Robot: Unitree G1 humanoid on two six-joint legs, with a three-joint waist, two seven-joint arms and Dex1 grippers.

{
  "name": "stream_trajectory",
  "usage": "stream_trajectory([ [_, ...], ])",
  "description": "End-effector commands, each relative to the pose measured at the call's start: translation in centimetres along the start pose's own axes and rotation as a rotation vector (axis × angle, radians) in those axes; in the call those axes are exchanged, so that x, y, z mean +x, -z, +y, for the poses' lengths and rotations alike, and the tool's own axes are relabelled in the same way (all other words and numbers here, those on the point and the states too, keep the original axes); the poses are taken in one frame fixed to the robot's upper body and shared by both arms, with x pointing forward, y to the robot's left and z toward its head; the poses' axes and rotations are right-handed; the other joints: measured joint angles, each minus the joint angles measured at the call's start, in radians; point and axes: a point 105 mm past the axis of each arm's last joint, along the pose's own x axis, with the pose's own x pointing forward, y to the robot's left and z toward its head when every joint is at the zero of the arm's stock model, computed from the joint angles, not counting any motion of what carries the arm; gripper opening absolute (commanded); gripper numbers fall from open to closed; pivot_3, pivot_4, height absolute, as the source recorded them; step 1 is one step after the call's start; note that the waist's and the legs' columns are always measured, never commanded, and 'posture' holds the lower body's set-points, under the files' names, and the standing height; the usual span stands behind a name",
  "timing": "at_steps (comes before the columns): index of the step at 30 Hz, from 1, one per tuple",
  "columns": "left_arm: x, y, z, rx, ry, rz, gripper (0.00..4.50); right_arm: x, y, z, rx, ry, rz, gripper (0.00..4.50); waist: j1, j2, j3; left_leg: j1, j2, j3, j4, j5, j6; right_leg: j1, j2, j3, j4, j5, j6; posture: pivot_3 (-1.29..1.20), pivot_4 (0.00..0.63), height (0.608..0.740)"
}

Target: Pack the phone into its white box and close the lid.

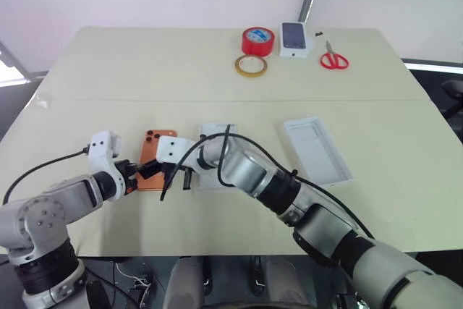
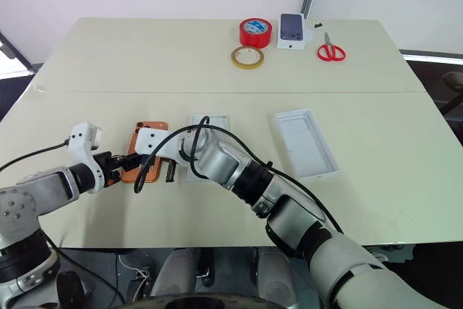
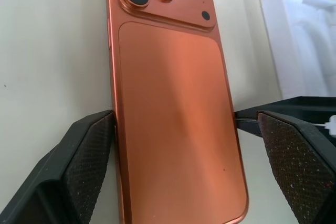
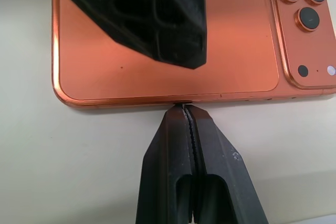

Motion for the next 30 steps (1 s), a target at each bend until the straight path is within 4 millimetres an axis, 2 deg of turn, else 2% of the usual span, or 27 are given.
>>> stream_trajectory([
  [1, 0.8, 0.8, -2.6, -0.042, 0.172, 0.045, 4.48, -0.2, -1.2, -0.1, -0.034, 0.008, -0.039, 0.0, 0.0, 0.0, 0.0, 0.0, 0.0, 0.0, 0.0, 0.0, 0.0, 0.0, 0.0, 0.0, 0.0, 0.0, 0.0, 0.0, 0.15, 0.74],
  [11, 0.6, 0.1, -2.2, -0.065, 0.167, 0.028, 4.48, -0.1, -0.8, 0.4, -0.042, -0.001, -0.038, 0.0, -0.007, 0.0, 0.0, -0.001, 0.0, 0.0, -0.001, 0.0, 0.0, 0.001, 0.0, 0.0, -0.001, 0.0, 0.0, 0.0, 0.15, 0.74],
  [21, 0.1, -1.3, -0.3, -0.145, 0.099, -0.042, 4.48, -0.2, -0.9, 0.5, -0.047, -0.003, -0.044, 0.0, -0.008, -0.001, 0.0, -0.001, 0.0, 0.0, -0.005, 0.0, 0.0, -0.003, 0.0, 0.0, -0.001, 0.0, -0.001, 0.0, 0.15, 0.74],
  [24, 0.1, -1.4, -0.3, -0.163, 0.108, -0.054, 3.67, -0.3, -1.0, 0.6, -0.049, -0.004, -0.047, 0.0, -0.007, -0.001, 0.0, -0.001, 0.0, 0.0, -0.008, 0.001, -0.002, -0.004, 0.0, 0.0, -0.002, 0.0, -0.001, 0.0, 0.15, 0.74],
  [29, -0.1, -1.3, -0.2, -0.177, 0.107, -0.055, 1.12, -0.6, -1.2, 0.5, -0.051, -0.003, -0.054, 0.0, -0.006, -0.002, 0.0, -0.001, 0.0, 0.0, -0.012, 0.004, -0.006, -0.003, 0.0, 0.0, -0.001, 0.0, -0.001, 0.0, 0.15, 0.74],
  [30, -0.1, -1.3, -0.1, -0.189, 0.108, -0.057, 1.12, -0.7, -1.3, 0.4, -0.051, -0.001, -0.056, 0.0, -0.006, -0.002, 0.0, -0.001, 0.0, 0.0, -0.012, 0.004, -0.006, -0.003, 0.0, 0.0, -0.002, 0.0, -0.001, 0.0, 0.15, 0.74],
])
